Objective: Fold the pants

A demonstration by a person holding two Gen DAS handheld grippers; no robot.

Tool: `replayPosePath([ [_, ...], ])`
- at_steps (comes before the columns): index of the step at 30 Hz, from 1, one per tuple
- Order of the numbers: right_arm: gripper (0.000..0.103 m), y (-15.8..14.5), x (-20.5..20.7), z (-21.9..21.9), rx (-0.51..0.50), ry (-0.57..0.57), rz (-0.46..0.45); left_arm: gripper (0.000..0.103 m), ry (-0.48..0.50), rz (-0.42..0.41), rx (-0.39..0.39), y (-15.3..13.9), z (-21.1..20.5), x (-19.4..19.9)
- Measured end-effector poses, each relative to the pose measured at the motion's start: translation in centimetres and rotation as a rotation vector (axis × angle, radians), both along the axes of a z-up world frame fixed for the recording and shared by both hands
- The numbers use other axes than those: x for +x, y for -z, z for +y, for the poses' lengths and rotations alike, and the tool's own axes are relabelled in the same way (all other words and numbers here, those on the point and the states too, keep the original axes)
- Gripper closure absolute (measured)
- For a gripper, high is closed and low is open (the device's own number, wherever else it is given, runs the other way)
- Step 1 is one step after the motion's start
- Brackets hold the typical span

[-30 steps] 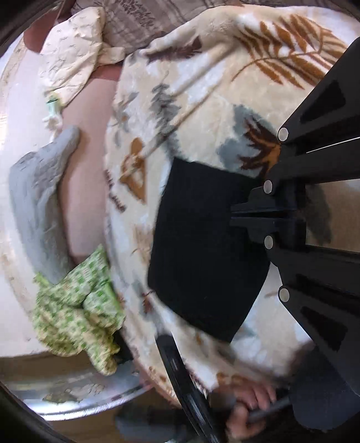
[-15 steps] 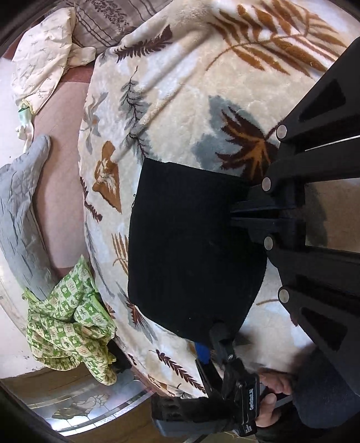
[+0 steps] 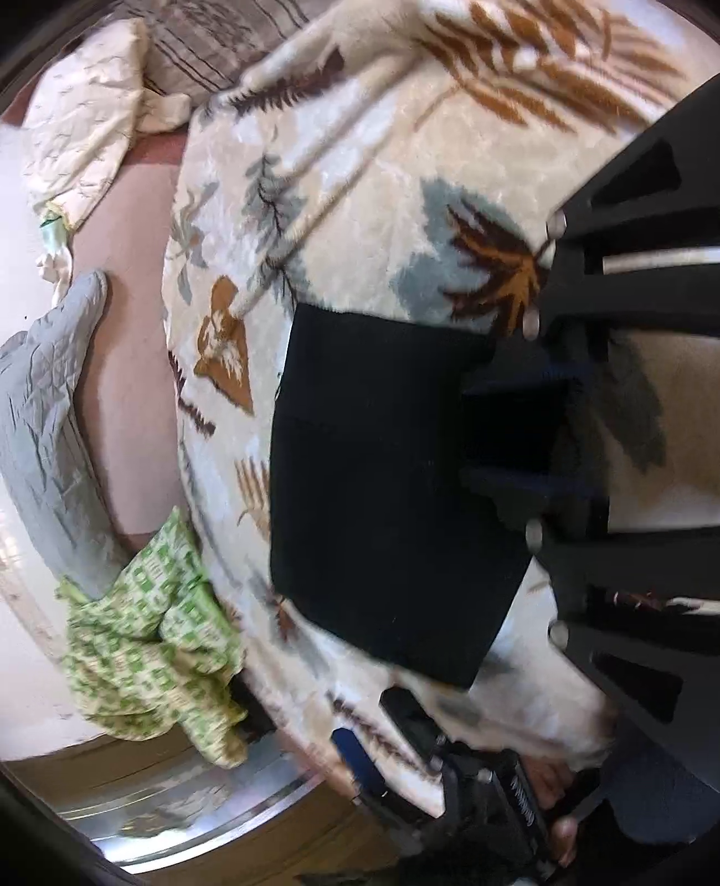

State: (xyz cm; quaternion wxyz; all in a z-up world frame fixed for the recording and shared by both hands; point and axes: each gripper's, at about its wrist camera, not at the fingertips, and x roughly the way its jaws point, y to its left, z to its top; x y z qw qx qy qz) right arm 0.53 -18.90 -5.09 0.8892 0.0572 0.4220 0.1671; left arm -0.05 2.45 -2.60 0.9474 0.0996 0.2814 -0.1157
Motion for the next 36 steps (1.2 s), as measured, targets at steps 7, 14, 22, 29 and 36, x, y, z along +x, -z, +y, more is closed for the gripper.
replayPosePath([
  [7,0.005,0.4,-0.8,2.9,-0.066,-0.104,-0.03,0.014,-0.013,0.147,-0.139,0.5,0.5,1.6],
  [14,0.003,0.6,-0.3,1.6,0.03,-0.092,0.02,0.014,-0.096,0.172,-0.102,1.2,0.9,1.4],
  [22,0.005,-2.0,-0.2,-2.3,0.284,-0.004,-0.022,0.013,-0.034,0.183,-0.192,1.2,1.6,1.3],
  [29,0.002,-2.6,1.8,-4.2,-0.141,0.36,-0.15,0.013,-0.047,0.158,-0.185,0.9,1.0,4.1],
  [36,0.002,-0.6,6.2,-3.0,-0.168,0.41,-0.101,0.013,-0.147,0.238,-0.227,2.7,1.8,9.3],
])
